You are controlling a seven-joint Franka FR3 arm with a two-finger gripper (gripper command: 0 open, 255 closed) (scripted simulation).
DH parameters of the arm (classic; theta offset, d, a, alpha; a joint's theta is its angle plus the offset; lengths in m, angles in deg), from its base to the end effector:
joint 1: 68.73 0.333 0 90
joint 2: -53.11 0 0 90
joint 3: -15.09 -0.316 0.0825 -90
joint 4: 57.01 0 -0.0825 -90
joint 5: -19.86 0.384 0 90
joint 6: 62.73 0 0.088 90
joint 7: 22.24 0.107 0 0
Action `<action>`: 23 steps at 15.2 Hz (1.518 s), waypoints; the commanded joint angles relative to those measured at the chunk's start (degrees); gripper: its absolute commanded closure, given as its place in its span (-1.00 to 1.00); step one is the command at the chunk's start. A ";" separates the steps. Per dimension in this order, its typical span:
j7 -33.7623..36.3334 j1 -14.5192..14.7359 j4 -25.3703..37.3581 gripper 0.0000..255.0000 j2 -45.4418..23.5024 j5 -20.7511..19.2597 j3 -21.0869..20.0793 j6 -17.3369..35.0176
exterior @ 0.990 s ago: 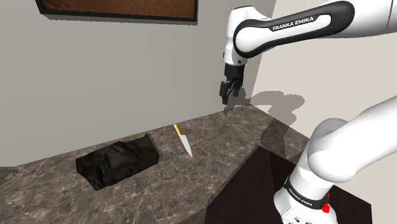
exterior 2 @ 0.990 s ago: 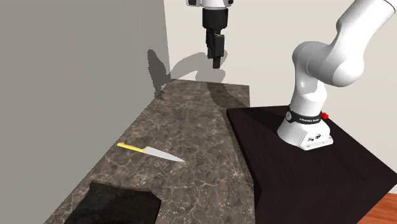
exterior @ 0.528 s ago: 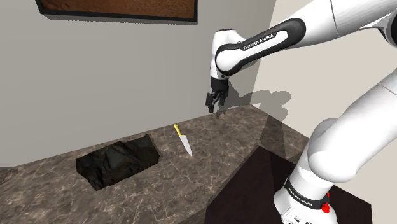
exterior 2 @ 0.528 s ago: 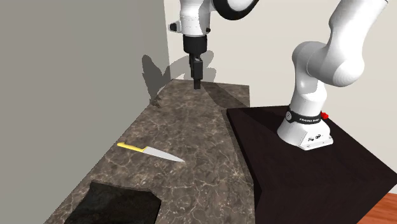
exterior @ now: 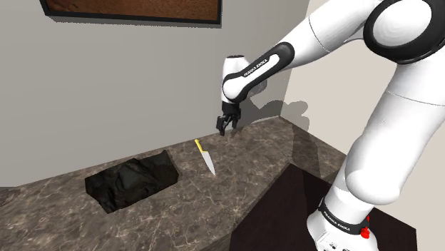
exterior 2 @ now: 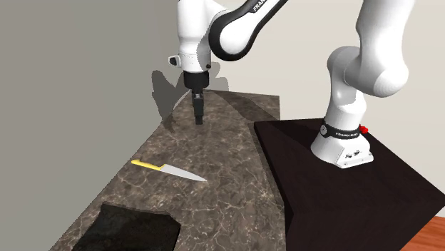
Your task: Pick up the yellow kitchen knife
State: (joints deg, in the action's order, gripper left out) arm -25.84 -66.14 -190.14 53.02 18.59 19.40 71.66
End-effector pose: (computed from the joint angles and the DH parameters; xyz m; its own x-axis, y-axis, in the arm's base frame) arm 0.5093 -0.0156 0.3409 0.9986 0.0483 0.0192 0.0480 -0.9987 0.0175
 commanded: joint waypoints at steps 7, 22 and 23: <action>-1.73 -0.18 11.64 -1.00 -17.72 3.27 -0.85 7.13; -3.03 -1.37 32.76 -1.00 -42.30 5.74 -2.80 11.84; -3.06 -1.39 32.95 -1.00 -42.93 5.77 -2.83 12.27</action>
State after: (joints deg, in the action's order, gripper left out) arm -28.89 -67.54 -157.32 10.63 24.33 16.61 83.50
